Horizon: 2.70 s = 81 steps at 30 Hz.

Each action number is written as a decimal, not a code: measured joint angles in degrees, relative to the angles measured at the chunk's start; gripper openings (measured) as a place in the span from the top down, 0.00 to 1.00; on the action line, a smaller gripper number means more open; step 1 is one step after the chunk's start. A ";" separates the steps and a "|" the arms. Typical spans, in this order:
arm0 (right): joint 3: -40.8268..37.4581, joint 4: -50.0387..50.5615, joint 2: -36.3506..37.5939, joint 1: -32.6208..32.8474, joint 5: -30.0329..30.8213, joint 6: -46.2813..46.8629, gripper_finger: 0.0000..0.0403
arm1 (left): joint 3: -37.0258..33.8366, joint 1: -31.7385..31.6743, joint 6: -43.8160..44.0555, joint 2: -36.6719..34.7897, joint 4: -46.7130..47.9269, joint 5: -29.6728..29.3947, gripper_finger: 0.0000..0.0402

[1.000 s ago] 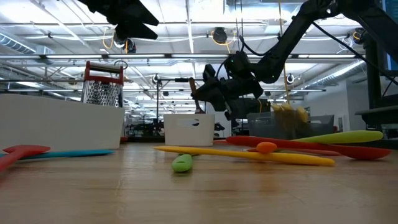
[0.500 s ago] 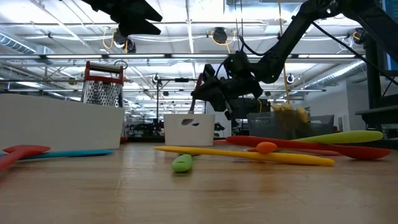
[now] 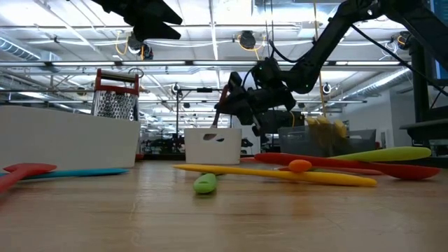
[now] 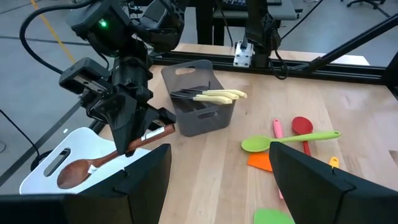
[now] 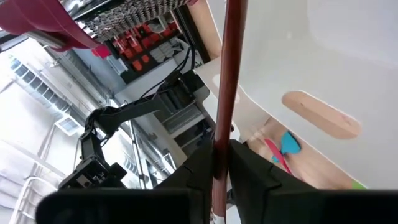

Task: Pick & Place Kitchen Items
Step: Put the brown serving spoon into the top white bin, then put the green serving spoon into the top white bin

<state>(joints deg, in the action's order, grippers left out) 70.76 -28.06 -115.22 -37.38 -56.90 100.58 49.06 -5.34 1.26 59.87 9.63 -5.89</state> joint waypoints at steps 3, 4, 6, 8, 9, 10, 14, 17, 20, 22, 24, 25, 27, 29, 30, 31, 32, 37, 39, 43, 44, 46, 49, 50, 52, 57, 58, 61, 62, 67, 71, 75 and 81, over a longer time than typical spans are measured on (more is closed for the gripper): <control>0.00 1.40 0.00 0.24 0.12 -2.14 0.87 | 0.00 0.00 0.04 0.00 0.00 0.02 0.32; 0.00 1.97 0.00 0.33 0.08 -2.66 0.85 | 0.00 0.00 0.06 -0.02 0.00 0.02 0.32; 0.00 3.51 0.00 0.43 0.16 -4.08 0.82 | 0.00 0.00 0.07 -0.02 0.00 0.02 0.32; 0.00 5.47 0.00 0.52 1.80 -5.34 0.78 | 0.00 0.00 0.07 0.00 0.00 0.02 0.32; 0.00 6.52 0.00 0.52 2.97 -5.91 0.76 | 0.00 0.00 0.07 -0.01 0.00 0.02 0.32; 0.00 7.42 0.00 0.51 3.89 -6.59 0.74 | 0.00 0.00 0.07 -0.02 0.00 0.03 0.32; 0.00 7.48 0.00 0.37 4.61 -7.24 0.68 | 0.02 0.00 0.07 0.00 0.00 0.04 0.32; 0.00 7.08 0.00 0.25 4.34 -7.24 0.66 | 0.02 0.00 0.05 -0.01 0.00 1.49 0.32; 0.00 6.48 0.34 0.23 4.24 -7.24 0.66 | 0.02 0.00 0.07 -0.01 0.00 3.26 0.32; 0.00 6.12 0.55 0.30 4.11 -7.19 0.67 | 0.02 0.00 0.17 0.00 0.00 4.15 0.32; 0.00 5.71 0.57 0.73 2.75 -6.96 0.67 | 0.02 0.00 0.42 -0.02 0.00 4.44 0.32; 0.00 5.73 0.57 1.08 2.13 -6.81 0.68 | 0.02 0.00 0.71 -0.01 0.00 4.44 0.32; 0.00 5.64 0.56 1.89 1.12 -5.92 0.68 | 0.02 0.00 0.75 0.00 0.00 4.46 0.32; 0.00 5.53 0.56 2.66 1.09 -5.30 0.68 | 0.02 0.00 0.76 -0.01 0.00 4.46 0.32; 0.00 5.62 0.57 2.97 1.06 -5.23 0.68 | 0.02 0.00 0.78 -0.01 0.00 4.48 0.32; 0.00 5.62 0.56 3.22 1.06 -5.20 0.68 | 0.02 0.00 0.84 -0.01 0.00 4.50 0.32; 0.00 5.62 0.56 3.51 1.03 -5.01 0.68 | 0.02 0.00 0.86 0.00 0.00 4.50 0.32; 0.00 5.61 0.56 4.13 -0.04 -4.39 0.68 | 0.02 0.00 0.90 -0.02 0.00 4.50 0.32; 0.00 5.59 0.57 4.07 1.72 -4.60 0.68 | 0.02 0.00 0.90 -0.02 0.00 4.50 0.32; 0.00 5.62 0.57 3.65 3.12 -5.72 0.68 | 0.02 0.00 0.79 -0.01 0.00 4.50 0.32; 0.00 5.58 0.55 3.64 2.90 -5.99 0.68 | 0.02 0.00 0.77 -0.01 0.00 4.50 0.32; 0.00 5.60 0.57 4.06 2.58 -6.44 0.68 | 0.02 0.00 0.79 -0.02 0.00 4.51 0.32; 0.00 5.60 0.56 4.23 0.44 -6.69 0.68 | 0.02 0.02 1.06 -0.01 0.00 4.54 0.32; 0.00 5.60 0.57 4.23 -0.24 -6.72 0.68 | 0.02 0.02 1.45 0.00 -0.02 4.56 0.32; 0.00 5.61 0.55 4.44 -0.30 -6.38 0.68 | 0.02 0.02 2.03 -0.01 -0.02 4.57 0.32; 0.00 5.64 0.57 4.95 -3.10 -5.43 0.68 | 0.04 0.24 2.43 0.00 -0.02 6.20 0.32; 0.00 5.64 0.57 4.95 -3.44 -5.44 0.68 | 0.04 0.24 2.51 0.00 -0.02 6.76 0.32; 0.00 5.63 0.56 4.82 -3.28 -5.44 0.68 | 0.04 0.24 2.68 -0.01 -0.02 7.94 0.32; 0.00 5.64 0.57 4.67 -3.20 -5.56 0.68 | 0.04 0.24 2.71 0.00 -0.02 7.96 0.32; 0.00 5.62 0.57 4.38 -1.70 -7.87 0.68 | 0.04 0.24 3.29 -0.01 -0.02 7.96 0.32; -0.06 5.40 1.13 4.59 -4.46 -10.58 0.68 | 0.04 0.24 3.93 -0.01 -0.02 7.98 0.32; 0.00 4.93 3.74 5.91 -6.39 -13.97 0.68 | 0.04 0.24 4.93 -0.01 -0.01 8.84 0.32; -0.11 5.33 9.52 8.61 -6.36 -21.28 0.68 | 0.04 0.97 5.71 -0.01 0.88 9.56 0.32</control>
<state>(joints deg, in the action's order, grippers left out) 70.65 -22.73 -105.70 -28.76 -63.25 79.31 49.10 -4.38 6.97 59.87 10.50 3.67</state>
